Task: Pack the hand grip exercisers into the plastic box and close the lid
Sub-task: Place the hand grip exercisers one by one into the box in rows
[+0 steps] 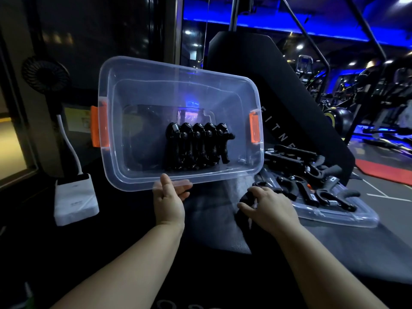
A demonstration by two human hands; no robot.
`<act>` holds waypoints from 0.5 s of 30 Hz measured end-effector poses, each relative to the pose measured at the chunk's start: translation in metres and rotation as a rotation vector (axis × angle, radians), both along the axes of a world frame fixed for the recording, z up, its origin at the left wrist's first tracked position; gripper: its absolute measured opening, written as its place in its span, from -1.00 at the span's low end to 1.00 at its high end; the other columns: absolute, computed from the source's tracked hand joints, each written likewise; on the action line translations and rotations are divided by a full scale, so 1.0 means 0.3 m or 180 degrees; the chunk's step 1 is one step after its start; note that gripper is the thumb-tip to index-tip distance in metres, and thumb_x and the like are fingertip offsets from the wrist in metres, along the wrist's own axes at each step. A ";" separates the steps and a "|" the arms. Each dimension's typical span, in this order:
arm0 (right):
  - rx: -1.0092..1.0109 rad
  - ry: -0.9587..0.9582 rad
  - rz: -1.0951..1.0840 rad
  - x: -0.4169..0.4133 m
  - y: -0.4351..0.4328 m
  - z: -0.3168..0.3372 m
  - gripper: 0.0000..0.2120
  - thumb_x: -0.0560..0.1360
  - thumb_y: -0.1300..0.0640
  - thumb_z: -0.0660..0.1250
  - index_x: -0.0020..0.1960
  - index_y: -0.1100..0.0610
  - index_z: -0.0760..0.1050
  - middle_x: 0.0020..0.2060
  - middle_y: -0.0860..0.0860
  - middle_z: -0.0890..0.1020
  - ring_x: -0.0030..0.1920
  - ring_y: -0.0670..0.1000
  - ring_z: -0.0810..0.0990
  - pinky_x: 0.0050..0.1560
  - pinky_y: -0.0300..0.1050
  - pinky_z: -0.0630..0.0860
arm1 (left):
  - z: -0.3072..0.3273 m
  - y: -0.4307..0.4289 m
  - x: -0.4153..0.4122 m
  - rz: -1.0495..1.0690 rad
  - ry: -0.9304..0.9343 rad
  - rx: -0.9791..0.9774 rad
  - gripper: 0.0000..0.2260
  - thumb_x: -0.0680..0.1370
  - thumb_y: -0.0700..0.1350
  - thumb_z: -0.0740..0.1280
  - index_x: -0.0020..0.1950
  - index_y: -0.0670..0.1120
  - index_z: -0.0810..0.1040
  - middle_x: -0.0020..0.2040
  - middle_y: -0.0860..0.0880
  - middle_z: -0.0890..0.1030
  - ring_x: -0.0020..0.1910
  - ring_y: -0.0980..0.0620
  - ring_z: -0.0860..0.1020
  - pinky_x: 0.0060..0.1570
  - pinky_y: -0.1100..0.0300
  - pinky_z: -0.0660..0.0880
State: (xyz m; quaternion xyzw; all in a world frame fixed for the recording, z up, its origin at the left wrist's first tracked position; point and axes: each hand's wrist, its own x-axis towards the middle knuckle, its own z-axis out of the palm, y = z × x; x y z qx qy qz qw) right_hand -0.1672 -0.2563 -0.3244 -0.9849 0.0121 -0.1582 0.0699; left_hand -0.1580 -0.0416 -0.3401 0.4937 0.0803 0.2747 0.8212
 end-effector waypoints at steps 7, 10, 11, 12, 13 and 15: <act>0.0882 -0.0480 0.0098 -0.052 0.002 0.093 -0.55 0.36 -0.20 0.44 0.21 -0.19 0.45 -0.16 -0.15 0.60 -0.13 -0.02 0.58 -0.19 -0.14 0.42 | -0.001 -0.001 -0.002 0.0016 -0.0014 0.0005 -0.75 0.66 0.07 0.00 -0.05 -0.02 0.35 -0.22 -0.09 0.66 -0.28 0.06 0.65 -0.27 0.23 0.51; 0.1796 -0.0577 0.0272 -0.067 -0.018 0.149 -0.60 0.38 0.07 0.48 0.16 -0.18 0.49 -0.29 -0.16 0.62 -0.37 -0.15 0.58 -0.39 -0.16 0.53 | -0.003 0.000 0.001 0.0024 -0.0016 0.0012 -0.76 0.66 0.08 0.00 -0.04 -0.01 0.36 -0.23 -0.07 0.66 -0.30 0.08 0.65 -0.30 0.27 0.52; 0.2055 -0.0638 0.0359 -0.070 -0.022 0.163 -0.59 0.38 0.13 0.49 0.14 -0.18 0.50 -0.30 -0.15 0.63 -0.41 -0.18 0.58 -0.48 -0.23 0.50 | -0.004 -0.001 0.002 0.0025 -0.0015 0.0012 -0.76 0.66 0.08 0.00 -0.04 0.00 0.36 -0.23 -0.08 0.66 -0.30 0.08 0.65 -0.30 0.27 0.52; 0.2193 -0.0700 0.0423 -0.071 -0.022 0.174 -0.58 0.37 0.14 0.50 0.14 -0.17 0.49 -0.31 -0.13 0.63 -0.44 -0.21 0.57 -0.53 -0.33 0.43 | -0.004 -0.001 0.003 0.0025 -0.0017 0.0008 -0.76 0.66 0.08 0.00 -0.04 0.00 0.36 -0.23 -0.08 0.66 -0.30 0.08 0.65 -0.31 0.27 0.51; 0.2230 -0.0729 0.0451 -0.074 -0.018 0.184 -0.57 0.36 0.12 0.51 0.14 -0.18 0.47 -0.32 -0.10 0.63 -0.47 -0.21 0.55 -0.55 -0.38 0.37 | -0.004 -0.002 0.003 0.0023 -0.0020 -0.0001 -0.76 0.66 0.08 0.00 -0.04 0.00 0.36 -0.23 -0.08 0.66 -0.30 0.08 0.65 -0.30 0.26 0.51; 0.2215 -0.0690 0.0449 -0.076 0.001 0.196 -0.56 0.37 0.05 0.50 0.15 -0.20 0.40 -0.35 -0.06 0.61 -0.54 -0.20 0.50 -0.57 -0.39 0.31 | -0.004 -0.002 0.003 0.0015 -0.0024 -0.0007 -0.76 0.66 0.08 0.00 -0.03 0.00 0.36 -0.23 -0.08 0.66 -0.30 0.06 0.65 -0.28 0.24 0.51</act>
